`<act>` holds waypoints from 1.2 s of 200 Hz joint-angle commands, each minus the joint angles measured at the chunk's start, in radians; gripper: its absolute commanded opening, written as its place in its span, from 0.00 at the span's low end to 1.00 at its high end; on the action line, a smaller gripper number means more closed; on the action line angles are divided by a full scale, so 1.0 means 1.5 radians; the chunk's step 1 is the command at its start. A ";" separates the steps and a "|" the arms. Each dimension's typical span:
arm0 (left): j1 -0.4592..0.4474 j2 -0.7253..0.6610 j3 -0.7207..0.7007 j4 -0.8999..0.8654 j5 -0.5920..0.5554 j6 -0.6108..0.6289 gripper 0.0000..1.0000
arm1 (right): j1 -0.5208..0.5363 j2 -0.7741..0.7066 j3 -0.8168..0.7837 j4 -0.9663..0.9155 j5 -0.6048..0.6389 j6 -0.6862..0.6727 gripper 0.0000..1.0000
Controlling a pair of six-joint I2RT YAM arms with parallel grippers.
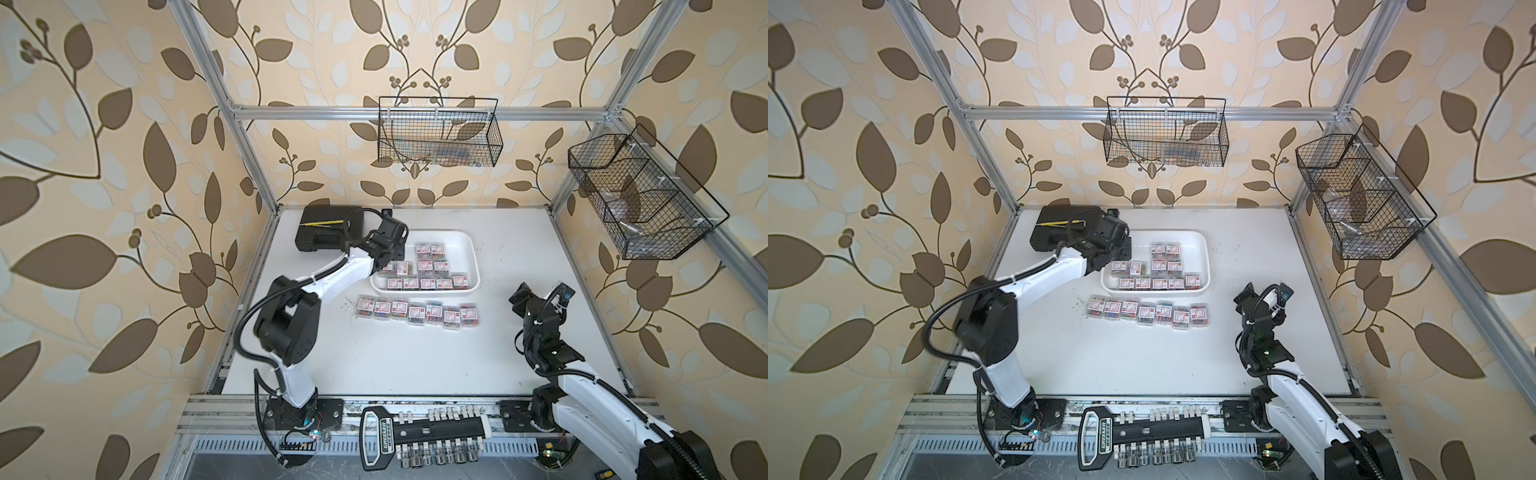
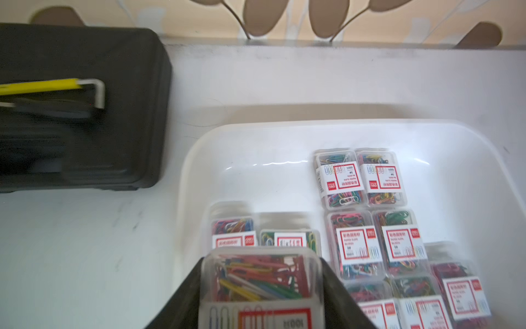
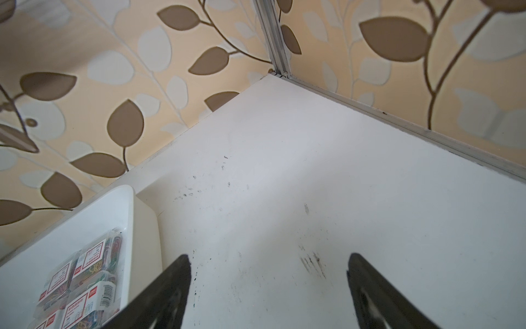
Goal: Take the paper clips out of the storage box
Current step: Pick up the boxed paper clips from the storage box, then place the boxed paper clips at the center of the board.
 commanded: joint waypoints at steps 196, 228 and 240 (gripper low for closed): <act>0.003 -0.289 -0.463 0.006 -0.175 -0.251 0.49 | -0.001 0.017 0.029 -0.012 -0.002 0.003 0.87; 0.003 -0.268 -0.458 0.014 -0.170 -0.240 0.49 | -0.002 0.021 0.032 -0.012 -0.003 0.003 0.87; 0.003 -0.260 -0.458 0.015 -0.177 -0.239 0.49 | -0.002 0.021 0.031 -0.012 -0.003 0.002 0.87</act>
